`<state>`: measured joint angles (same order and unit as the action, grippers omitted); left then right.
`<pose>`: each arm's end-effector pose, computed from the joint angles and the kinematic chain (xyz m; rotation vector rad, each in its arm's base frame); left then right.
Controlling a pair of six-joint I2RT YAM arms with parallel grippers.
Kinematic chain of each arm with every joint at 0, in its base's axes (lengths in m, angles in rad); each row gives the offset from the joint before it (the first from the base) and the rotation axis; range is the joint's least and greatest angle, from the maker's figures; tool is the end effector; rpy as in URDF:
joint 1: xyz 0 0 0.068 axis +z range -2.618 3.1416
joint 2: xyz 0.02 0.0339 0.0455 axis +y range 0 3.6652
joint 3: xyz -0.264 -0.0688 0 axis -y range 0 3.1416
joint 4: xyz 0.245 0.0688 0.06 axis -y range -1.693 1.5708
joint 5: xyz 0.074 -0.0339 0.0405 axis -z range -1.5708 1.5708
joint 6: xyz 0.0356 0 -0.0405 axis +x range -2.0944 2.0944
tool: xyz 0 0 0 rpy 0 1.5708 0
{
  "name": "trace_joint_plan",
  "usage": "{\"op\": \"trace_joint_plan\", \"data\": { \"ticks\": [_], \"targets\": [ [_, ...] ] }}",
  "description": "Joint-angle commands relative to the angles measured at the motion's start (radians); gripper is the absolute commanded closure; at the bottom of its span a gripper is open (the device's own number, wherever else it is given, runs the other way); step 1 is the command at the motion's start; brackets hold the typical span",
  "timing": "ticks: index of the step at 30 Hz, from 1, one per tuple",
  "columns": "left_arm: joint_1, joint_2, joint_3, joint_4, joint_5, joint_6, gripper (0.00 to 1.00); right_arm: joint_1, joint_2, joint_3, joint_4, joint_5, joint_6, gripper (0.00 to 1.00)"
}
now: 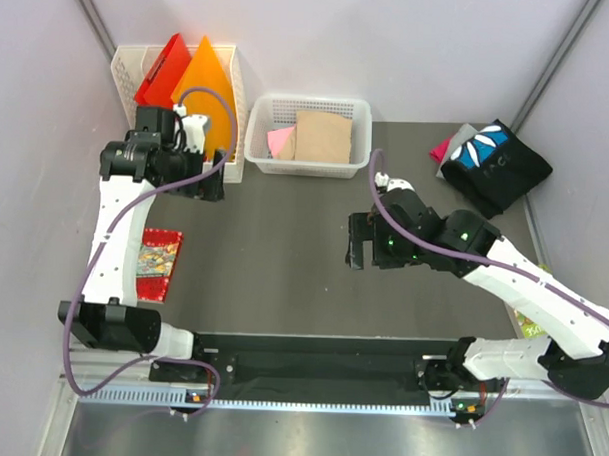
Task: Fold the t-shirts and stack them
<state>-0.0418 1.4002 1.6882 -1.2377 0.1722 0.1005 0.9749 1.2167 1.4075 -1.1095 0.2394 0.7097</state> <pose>0.2560 -0.0168 0.4121 0.2478 2.4985 -0.1929 0.1324 0.1803 0.3802 -0.2299 2.4930 0.4308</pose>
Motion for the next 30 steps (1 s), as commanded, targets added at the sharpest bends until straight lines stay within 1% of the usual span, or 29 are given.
{"op": "trace_joint_plan", "data": {
  "ticks": [1, 2, 3, 5, 6, 7, 8, 9, 10, 11, 12, 13, 14, 16, 18, 20, 21, 26, 30],
  "targets": [
    [0.003, 0.061, 0.097, 0.110, 0.077, -0.002, 0.01, -0.059, -0.072, -0.038, 0.030, -0.057, -0.009, 0.01],
    [0.002, 0.084, 0.120, 0.121, 0.091, 0.001, 0.01, -0.067, -0.080, -0.044, 0.030, -0.063, -0.004, 0.00],
    [0.002, 0.111, 0.173, 0.129, 0.101, 0.001, 0.02, -0.076, -0.092, -0.054, 0.030, -0.063, -0.003, 0.00],
    [0.002, 0.213, 0.243, 0.152, 0.101, -0.002, 0.03, -0.079, -0.108, -0.067, 0.028, -0.057, 0.016, 0.00],
    [0.002, 0.252, 0.325, 0.153, 0.102, -0.007, 0.03, -0.082, -0.127, -0.080, 0.028, -0.055, 0.023, 0.00],
    [-0.001, 0.338, 0.370, 0.152, 0.127, -0.015, 0.03, -0.082, -0.137, -0.088, 0.030, -0.052, 0.040, 0.00],
    [-0.003, 0.382, 0.416, 0.147, 0.148, -0.013, 0.02, -0.082, -0.146, -0.097, 0.034, -0.049, 0.049, 0.00],
    [-0.010, 0.425, 0.495, 0.149, 0.168, -0.009, 0.02, -0.082, -0.170, -0.111, 0.039, -0.049, 0.062, 0.00],
    [-0.038, 0.500, 0.530, 0.155, 0.165, -0.004, 0.02, -0.084, -0.184, -0.120, 0.045, -0.051, 0.083, 0.00],
    [-0.055, 0.538, 0.586, 0.165, 0.158, 0.005, 0.03, -0.082, -0.201, -0.139, 0.059, -0.054, 0.095, 0.00],
    [-0.073, 0.604, 0.605, 0.173, 0.144, 0.016, 0.03, -0.084, -0.230, -0.146, 0.065, -0.049, 0.108, 0.00],
    [-0.114, 0.634, 0.617, 0.184, 0.121, 0.036, 0.03, -0.082, -0.244, -0.156, 0.068, -0.049, 0.129, 0.00],
    [-0.133, 0.664, 0.637, 0.205, 0.074, 0.047, 0.02, -0.082, -0.256, -0.169, 0.068, -0.045, 0.138, 0.00],
    [-0.177, 0.747, 0.657, 0.225, 0.035, 0.062, 0.02, -0.082, -0.293, -0.182, 0.065, -0.035, 0.166, 0.01],
    [-0.190, 0.830, 0.706, 0.239, 0.050, 0.056, 0.02, -0.082, -0.331, -0.203, 0.062, -0.022, 0.181, 0.02],
    [-0.199, 0.870, 0.734, 0.259, 0.062, 0.027, 0.01, -0.082, -0.353, -0.231, 0.068, -0.014, 0.200, 0.02],
    [-0.204, 0.902, 0.732, 0.297, 0.062, 0.022, 0.01, -0.082, -0.374, -0.240, 0.073, -0.014, 0.211, 0.02],
    [-0.251, 0.970, 0.732, 0.383, -0.002, 0.048, 0.01, -0.082, -0.410, -0.314, 0.141, -0.035, 0.231, 0.02],
    [-0.260, 0.996, 0.732, 0.470, -0.042, 0.035, 0.01, -0.082, -0.408, -0.347, 0.203, -0.074, 0.224, 0.02]
  ]
}}
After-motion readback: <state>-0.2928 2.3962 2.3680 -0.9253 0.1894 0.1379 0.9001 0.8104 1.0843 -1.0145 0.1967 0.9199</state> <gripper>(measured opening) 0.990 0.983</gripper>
